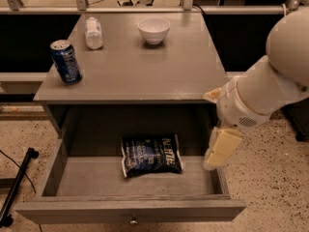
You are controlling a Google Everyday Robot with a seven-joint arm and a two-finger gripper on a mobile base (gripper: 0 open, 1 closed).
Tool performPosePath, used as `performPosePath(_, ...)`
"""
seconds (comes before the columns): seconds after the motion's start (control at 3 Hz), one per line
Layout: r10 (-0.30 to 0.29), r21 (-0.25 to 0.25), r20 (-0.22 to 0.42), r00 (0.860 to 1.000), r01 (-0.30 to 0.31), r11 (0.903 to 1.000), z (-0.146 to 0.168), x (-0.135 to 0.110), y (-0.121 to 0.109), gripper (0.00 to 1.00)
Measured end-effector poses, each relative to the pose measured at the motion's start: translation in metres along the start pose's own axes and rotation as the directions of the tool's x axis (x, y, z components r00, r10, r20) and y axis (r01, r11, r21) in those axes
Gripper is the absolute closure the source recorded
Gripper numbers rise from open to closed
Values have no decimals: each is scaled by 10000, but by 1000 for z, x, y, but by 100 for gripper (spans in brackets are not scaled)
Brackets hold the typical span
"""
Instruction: Pick blue chip bag from top drawer and place on counter
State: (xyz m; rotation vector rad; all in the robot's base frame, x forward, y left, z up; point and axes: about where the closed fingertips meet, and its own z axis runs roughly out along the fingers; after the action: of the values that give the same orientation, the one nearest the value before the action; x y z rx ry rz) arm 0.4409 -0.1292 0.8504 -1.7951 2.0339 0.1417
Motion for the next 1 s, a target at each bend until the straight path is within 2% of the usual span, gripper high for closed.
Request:
performPosePath(0.33,-48,-290,362,9993,59,9996,57,-10,1,0)
performPosePath(0.67,278,-542,616,9977,-244,9982,113,-12,-6,2)
performPosePath(1.0,525,-667,686,9963,-479,9966,145,-10,-9,25)
